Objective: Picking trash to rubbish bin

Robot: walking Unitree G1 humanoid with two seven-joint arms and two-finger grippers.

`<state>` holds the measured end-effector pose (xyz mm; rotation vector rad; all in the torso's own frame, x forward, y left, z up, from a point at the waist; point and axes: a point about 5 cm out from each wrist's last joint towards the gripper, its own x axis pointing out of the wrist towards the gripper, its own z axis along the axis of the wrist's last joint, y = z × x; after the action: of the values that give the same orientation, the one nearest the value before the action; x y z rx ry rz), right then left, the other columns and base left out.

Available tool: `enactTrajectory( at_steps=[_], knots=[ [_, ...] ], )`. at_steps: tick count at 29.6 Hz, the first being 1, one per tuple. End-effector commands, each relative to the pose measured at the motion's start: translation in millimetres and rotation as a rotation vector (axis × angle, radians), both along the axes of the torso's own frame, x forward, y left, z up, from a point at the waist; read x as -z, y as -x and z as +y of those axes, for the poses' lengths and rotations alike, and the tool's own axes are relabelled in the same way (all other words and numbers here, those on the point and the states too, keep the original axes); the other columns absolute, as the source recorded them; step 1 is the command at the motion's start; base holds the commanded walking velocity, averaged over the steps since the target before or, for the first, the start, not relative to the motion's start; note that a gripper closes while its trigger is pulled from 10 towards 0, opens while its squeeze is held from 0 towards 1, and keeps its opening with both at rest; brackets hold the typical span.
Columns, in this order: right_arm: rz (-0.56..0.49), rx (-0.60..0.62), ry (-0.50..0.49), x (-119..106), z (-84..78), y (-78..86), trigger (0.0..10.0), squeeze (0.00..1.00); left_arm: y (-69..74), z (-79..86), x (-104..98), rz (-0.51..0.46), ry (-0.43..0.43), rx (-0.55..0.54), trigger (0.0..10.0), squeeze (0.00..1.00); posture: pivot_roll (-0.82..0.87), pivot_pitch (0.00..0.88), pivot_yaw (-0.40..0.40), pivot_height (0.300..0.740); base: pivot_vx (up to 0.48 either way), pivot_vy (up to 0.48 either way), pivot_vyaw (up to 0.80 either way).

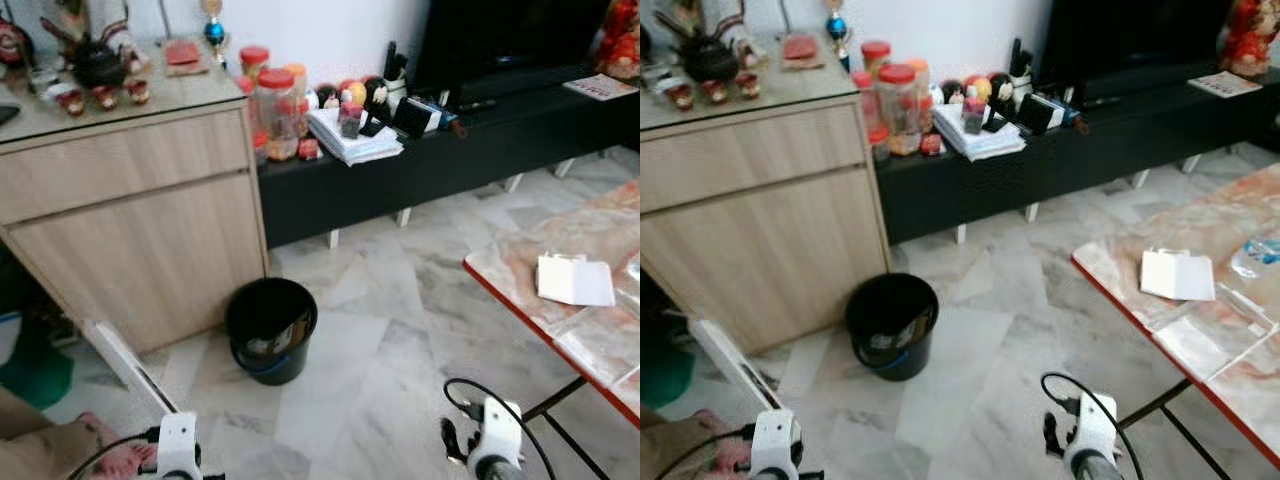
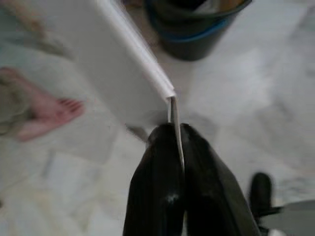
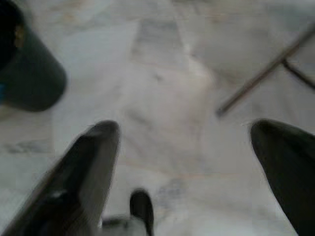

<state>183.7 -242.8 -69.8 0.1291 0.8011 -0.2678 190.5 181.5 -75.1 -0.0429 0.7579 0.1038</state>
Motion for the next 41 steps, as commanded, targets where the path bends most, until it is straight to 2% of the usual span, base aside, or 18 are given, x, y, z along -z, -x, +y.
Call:
enactTrajectory(
  at_steps=[1, 17, 27, 31, 41],
  knots=[
    [-0.045, -0.023, -0.019, -5, 11.0, -14.9, 10.0, 0.00, 1.6, 14.2, -1, 0.008, -0.039, -0.010, 10.0, 0.00, 0.01, 0.001, -0.026, 0.740, 0.334, 0.000, 0.00],
    [-0.042, -0.020, -0.032, -5, 11.1, -14.9, 10.0, 0.00, -2.3, 13.8, -3, -0.004, -0.035, -0.016, 10.0, 0.00, 0.02, 0.041, -0.026, 0.740, 0.335, 0.000, 0.00],
    [-0.070, -0.053, -0.031, -10, 14.8, -24.1, 10.0, 0.00, -6.0, 10.8, -4, -0.016, -0.028, -0.011, 10.0, 0.00, 0.02, 0.048, -0.031, 0.740, 0.336, 0.000, 0.00],
    [-0.071, -0.064, -0.025, -10, 15.3, -25.7, 10.0, 0.00, -7.3, 10.2, -5, -0.020, -0.026, -0.013, 10.0, 0.00, 0.02, 0.051, -0.035, 0.740, 0.335, 0.000, 0.80],
    [-0.078, -0.053, -0.033, -11, 14.4, -26.8, 10.0, 0.00, -7.1, 8.2, -5, -0.019, -0.019, -0.014, 10.0, 0.00, 0.01, 0.058, -0.039, 0.740, 0.334, 0.000, 0.00]
  ],
)
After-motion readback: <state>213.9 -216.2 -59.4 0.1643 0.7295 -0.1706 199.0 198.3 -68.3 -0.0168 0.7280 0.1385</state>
